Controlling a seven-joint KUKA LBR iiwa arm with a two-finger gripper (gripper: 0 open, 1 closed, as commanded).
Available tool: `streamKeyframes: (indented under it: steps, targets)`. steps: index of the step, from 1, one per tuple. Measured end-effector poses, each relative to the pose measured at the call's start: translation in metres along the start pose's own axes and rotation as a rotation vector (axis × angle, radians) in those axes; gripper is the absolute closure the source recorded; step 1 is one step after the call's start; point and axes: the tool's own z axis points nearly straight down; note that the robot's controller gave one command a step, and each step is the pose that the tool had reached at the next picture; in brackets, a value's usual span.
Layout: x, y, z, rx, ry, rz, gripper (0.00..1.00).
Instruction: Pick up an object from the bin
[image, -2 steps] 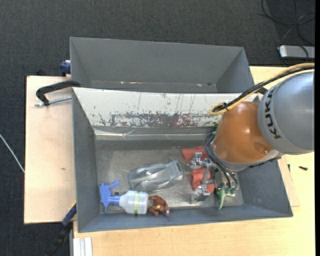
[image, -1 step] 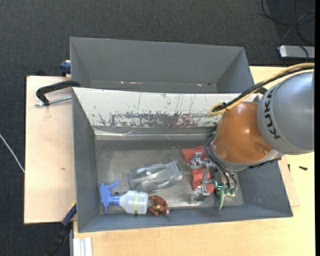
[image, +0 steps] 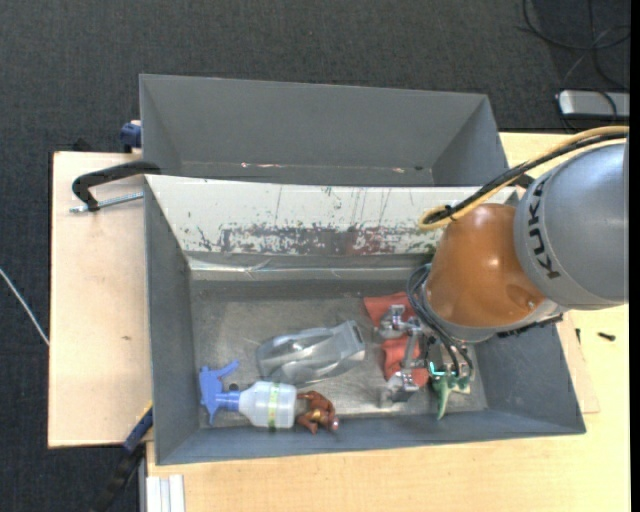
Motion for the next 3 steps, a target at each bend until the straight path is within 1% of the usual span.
streamKeyframes:
  steps: [1, 2, 3]
  targets:
    - [0.0, 0.0, 0.0, 0.0, 0.0, 0.0, 0.0]
    - [-0.004, -0.009, -0.001, -0.001, 0.0, -0.064, 0.0]
    - [-0.028, -0.07, -0.015, 0.001, -0.001, -0.246, 0.0]
